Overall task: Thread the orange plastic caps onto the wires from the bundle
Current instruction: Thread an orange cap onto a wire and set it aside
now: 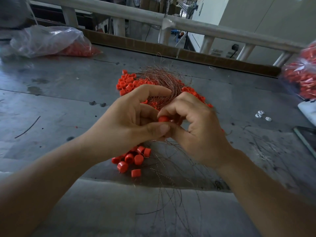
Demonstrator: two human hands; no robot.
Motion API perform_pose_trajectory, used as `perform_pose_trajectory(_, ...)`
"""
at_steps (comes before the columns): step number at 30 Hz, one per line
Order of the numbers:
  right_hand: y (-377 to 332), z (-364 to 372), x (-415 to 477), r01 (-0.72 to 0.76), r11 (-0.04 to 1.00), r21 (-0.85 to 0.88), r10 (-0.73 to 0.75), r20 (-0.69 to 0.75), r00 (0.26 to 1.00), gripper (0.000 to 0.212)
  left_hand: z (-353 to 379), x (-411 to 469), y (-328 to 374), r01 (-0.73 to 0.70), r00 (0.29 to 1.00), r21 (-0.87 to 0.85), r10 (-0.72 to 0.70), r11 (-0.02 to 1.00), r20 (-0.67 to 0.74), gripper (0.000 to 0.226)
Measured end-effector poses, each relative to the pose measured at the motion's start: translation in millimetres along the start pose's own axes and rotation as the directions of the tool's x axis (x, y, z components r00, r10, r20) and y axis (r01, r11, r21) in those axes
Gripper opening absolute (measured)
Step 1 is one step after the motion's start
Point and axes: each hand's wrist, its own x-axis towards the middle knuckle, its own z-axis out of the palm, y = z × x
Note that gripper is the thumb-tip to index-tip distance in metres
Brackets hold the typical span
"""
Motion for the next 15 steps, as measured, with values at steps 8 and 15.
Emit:
perform_pose_trajectory(8,-1.8,-4.6,3.8,-0.183,0.938,0.293,0.161,0.097,0.982,0.029,-12.1,4.8,8.5,-0.02,0.996,-0.201,0.001,0.979,-0.094,0.05)
perform_pose_trajectory(15,-0.2,-4.6,3.9,-0.227,0.914,0.336,0.178,0.169,0.969,0.017,-17.2,5.7,9.3,-0.025,0.998,-0.302,0.008,0.953,-0.058,0.048)
